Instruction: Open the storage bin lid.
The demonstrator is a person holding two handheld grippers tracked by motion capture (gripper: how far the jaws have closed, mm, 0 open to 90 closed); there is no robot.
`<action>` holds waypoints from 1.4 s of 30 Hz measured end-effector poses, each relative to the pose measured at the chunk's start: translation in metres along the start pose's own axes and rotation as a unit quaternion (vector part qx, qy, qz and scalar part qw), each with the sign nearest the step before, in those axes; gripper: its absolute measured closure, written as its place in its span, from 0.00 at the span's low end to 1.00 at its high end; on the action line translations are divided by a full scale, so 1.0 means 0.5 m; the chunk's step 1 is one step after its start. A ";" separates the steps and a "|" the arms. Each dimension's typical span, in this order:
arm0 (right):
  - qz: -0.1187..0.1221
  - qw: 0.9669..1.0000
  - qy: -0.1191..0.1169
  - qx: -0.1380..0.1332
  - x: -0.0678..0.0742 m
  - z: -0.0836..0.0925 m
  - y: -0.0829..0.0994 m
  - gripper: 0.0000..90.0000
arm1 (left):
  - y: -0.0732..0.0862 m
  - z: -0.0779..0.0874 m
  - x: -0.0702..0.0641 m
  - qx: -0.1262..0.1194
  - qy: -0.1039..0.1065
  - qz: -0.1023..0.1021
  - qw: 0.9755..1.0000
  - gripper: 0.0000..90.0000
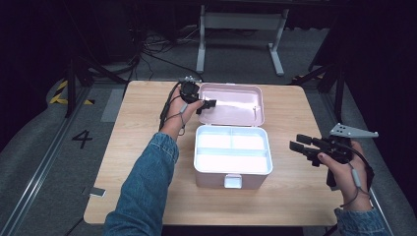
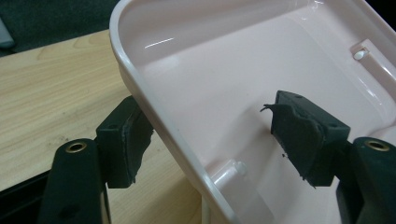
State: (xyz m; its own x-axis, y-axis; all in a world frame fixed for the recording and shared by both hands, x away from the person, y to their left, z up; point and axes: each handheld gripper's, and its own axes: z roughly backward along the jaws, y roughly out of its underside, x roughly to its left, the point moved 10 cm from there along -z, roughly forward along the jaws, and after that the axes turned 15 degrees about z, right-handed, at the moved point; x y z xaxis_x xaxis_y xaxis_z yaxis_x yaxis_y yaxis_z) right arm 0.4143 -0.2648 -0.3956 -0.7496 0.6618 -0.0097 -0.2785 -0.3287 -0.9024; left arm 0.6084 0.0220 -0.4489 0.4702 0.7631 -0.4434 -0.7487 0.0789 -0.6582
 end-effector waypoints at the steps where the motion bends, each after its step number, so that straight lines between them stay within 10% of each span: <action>1: -0.002 1.000 0.000 -0.001 0.000 0.001 0.000 0.56 | 0.002 -0.001 0.002 0.005 -0.004 0.001 1.000 0.33; 15: -0.001 1.000 0.007 0.000 -0.005 0.002 0.001 0.54 | 0.020 -0.007 0.017 0.042 -0.049 0.030 0.997 0.33; 23: 0.002 1.000 0.013 -0.001 -0.008 0.004 0.000 0.53 | 0.001 0.008 0.022 0.004 -0.087 0.006 0.996 0.37; 30: 0.001 1.000 0.016 -0.002 -0.011 0.007 0.002 0.53 | -0.027 0.067 -0.031 -0.047 -0.038 -0.049 0.997 0.38; 42: -0.001 1.000 0.018 0.005 -0.022 -0.009 0.000 0.52 | -0.001 0.217 -0.155 -0.072 0.021 -0.132 0.988 0.36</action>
State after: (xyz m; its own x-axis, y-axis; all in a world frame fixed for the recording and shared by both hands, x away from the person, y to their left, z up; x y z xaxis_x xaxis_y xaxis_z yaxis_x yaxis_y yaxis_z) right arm 0.4253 -0.2691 -0.3975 -0.7274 0.6858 -0.0232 -0.2859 -0.3336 -0.8983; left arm 0.5215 0.0323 -0.3483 0.6613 0.7004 -0.2685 -0.5246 0.1760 -0.8330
